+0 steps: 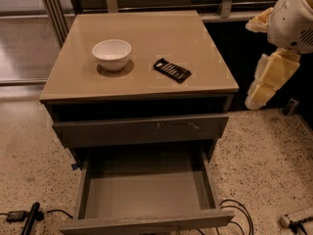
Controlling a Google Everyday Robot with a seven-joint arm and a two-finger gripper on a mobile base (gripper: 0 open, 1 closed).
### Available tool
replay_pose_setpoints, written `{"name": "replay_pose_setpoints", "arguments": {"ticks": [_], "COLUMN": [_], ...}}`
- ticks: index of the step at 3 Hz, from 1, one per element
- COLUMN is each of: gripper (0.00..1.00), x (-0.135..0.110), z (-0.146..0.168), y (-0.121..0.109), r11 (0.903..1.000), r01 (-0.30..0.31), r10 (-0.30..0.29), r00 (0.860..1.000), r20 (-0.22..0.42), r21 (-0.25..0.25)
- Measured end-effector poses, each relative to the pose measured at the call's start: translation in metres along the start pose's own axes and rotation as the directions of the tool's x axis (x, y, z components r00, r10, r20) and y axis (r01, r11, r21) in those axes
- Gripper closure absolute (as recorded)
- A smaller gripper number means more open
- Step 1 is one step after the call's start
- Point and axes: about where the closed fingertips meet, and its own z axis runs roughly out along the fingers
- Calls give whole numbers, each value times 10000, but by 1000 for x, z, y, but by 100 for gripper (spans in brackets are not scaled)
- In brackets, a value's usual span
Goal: Place rxbar chocolate into middle drawer
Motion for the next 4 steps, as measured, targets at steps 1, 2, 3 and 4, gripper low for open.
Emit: {"name": "replay_pose_setpoints", "arguments": {"ticks": [1,2,3,4], "gripper": [0,0,0,0], "x": [-23,-39,-43,-62], "z": [13,14,17,44], "y": [-29,-39,-38,-45], "r11": [9864,9659,9687,9768], "r01": [-1631,-2587,-2475,-2112], "r10": [1641,2536,2434,2128], "r00": [9634,9335,9360,9382], "r20": [2118,2534,2544,2731], "r21": [-226,-135,-164,-355]}}
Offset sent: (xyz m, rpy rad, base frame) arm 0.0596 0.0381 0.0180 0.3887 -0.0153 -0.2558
